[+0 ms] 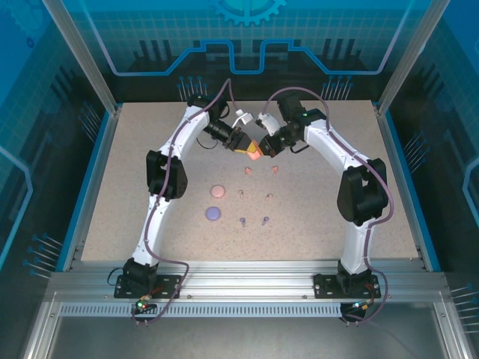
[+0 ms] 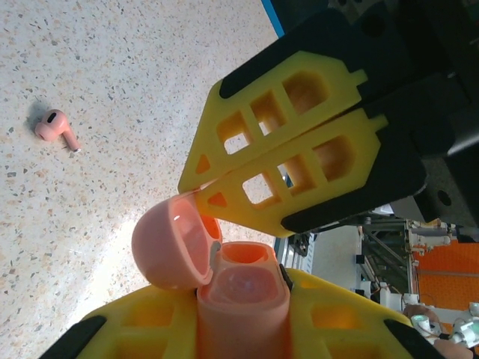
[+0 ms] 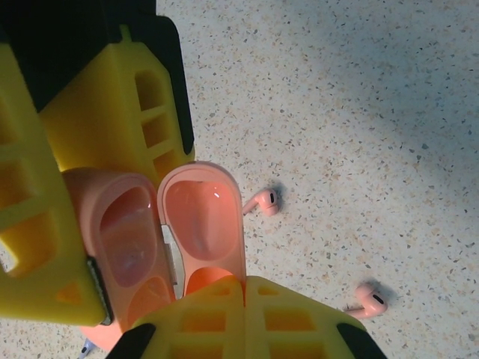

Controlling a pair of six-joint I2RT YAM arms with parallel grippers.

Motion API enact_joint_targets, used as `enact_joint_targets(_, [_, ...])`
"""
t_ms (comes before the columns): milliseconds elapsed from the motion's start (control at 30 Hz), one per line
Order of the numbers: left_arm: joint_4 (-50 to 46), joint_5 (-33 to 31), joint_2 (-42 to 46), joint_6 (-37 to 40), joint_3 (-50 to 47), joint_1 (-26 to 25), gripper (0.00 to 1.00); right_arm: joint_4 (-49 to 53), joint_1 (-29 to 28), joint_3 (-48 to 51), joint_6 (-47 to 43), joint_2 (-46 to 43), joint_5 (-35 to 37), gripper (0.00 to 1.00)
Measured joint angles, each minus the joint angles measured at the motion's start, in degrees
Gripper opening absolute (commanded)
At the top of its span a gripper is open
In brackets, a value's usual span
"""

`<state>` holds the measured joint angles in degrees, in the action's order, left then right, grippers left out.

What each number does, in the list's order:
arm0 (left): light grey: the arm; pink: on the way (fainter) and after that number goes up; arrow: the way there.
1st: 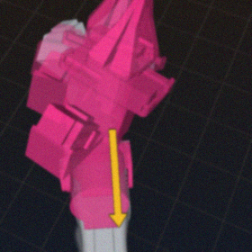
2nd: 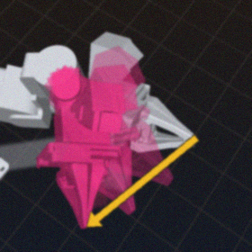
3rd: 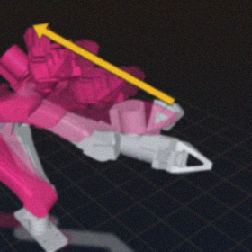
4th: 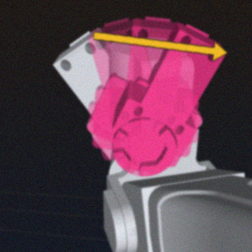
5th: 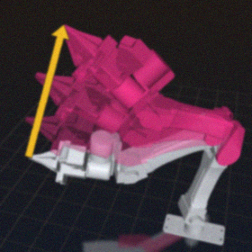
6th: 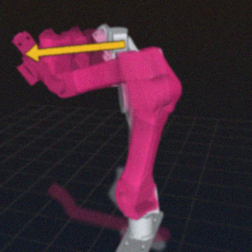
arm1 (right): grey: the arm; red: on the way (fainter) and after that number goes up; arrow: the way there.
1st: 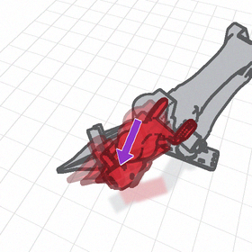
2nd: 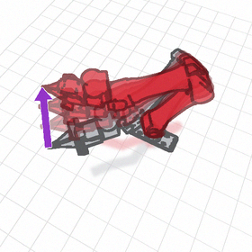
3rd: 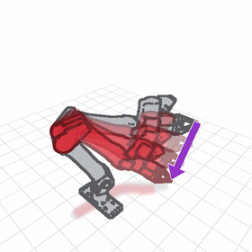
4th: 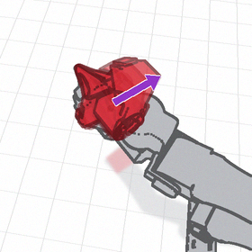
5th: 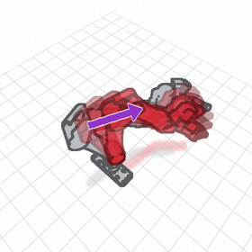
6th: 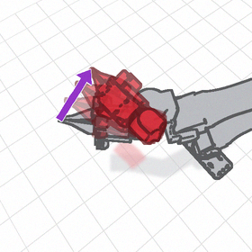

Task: Insert wireless bluetooth earbuds into charging case

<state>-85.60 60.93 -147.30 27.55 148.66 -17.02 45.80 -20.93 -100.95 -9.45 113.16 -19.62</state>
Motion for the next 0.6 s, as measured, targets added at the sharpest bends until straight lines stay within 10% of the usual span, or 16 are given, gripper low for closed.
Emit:
enact_joint_targets(300, [5.6, 0.0, 0.3, -4.3, -0.8, 0.2, 0.0, -4.3, 5.6, 6.9, 7.1, -9.2, 0.0, 0.55])
enact_joint_targets(600, [34.2, -8.1, 17.5, -19.5, -27.4, -0.1, 0.0, -10.4, 8.7, 19.8, 18.5, -26.9, 1.3, 0.61])
